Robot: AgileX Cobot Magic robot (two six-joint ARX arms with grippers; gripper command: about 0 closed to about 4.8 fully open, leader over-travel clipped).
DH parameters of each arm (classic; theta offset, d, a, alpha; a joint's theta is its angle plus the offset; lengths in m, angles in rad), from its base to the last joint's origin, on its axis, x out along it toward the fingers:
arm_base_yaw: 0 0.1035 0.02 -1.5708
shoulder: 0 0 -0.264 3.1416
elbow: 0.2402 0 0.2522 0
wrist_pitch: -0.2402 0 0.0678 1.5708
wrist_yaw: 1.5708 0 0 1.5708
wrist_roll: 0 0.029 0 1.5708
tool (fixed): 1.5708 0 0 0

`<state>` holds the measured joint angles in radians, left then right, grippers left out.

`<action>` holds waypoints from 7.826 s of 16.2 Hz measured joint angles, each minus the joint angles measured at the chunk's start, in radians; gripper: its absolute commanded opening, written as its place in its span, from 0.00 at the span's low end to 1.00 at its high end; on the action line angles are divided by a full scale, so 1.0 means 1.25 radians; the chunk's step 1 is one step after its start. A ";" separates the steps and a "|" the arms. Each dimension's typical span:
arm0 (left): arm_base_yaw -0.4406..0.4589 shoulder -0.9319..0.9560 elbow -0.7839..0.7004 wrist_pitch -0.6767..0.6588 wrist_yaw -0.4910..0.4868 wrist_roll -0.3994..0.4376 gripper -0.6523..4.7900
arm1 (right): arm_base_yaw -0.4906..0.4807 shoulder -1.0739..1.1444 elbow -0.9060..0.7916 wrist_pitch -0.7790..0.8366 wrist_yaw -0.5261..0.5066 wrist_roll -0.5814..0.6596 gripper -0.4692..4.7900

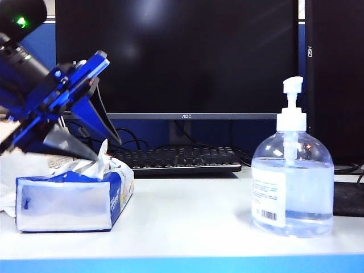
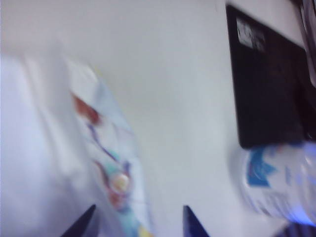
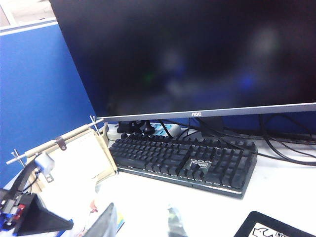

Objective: Pull out a tissue from the tissue dispenser, then press the switch of the alcohol sanitizer bottle to drop some sanitizer on the paper tissue, and finally place the treated tissue on the table.

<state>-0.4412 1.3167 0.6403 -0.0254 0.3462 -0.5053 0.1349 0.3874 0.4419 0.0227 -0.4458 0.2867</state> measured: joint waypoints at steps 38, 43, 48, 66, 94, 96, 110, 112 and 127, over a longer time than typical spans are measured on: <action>-0.010 0.124 0.115 -0.152 -0.093 0.076 0.53 | 0.000 0.000 0.000 -0.041 0.000 0.000 0.33; -0.010 0.185 0.116 -0.128 -0.098 0.085 0.44 | 0.000 -0.001 0.000 -0.041 0.000 0.000 0.33; -0.010 0.196 0.124 -0.126 -0.101 0.105 0.11 | 0.000 -0.001 0.000 -0.041 0.000 0.000 0.33; -0.011 0.087 0.522 -0.202 0.329 0.101 0.11 | 0.000 0.000 -0.013 -0.143 0.061 -0.004 0.33; -0.341 0.088 0.280 0.061 0.244 -0.053 0.11 | 0.004 0.002 -0.111 -0.159 -0.095 0.064 0.31; -0.352 0.088 0.270 0.103 0.235 -0.076 0.11 | 0.004 0.002 -0.111 -0.159 -0.102 0.065 0.31; -0.484 0.088 0.220 0.190 -0.186 -0.093 0.11 | 0.045 0.074 -0.114 -0.134 -0.106 0.060 0.31; -0.508 0.088 0.204 0.196 -0.213 -0.093 0.11 | 0.077 0.114 -0.116 -0.129 -0.102 0.048 0.31; -0.524 0.098 0.130 0.256 -0.322 -0.114 0.11 | 0.085 0.255 -0.118 0.013 -0.105 0.047 0.31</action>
<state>-1.0966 1.4391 0.8024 0.2947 -0.0563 -0.6483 0.2413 0.7059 0.2939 0.0391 -0.5770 0.3454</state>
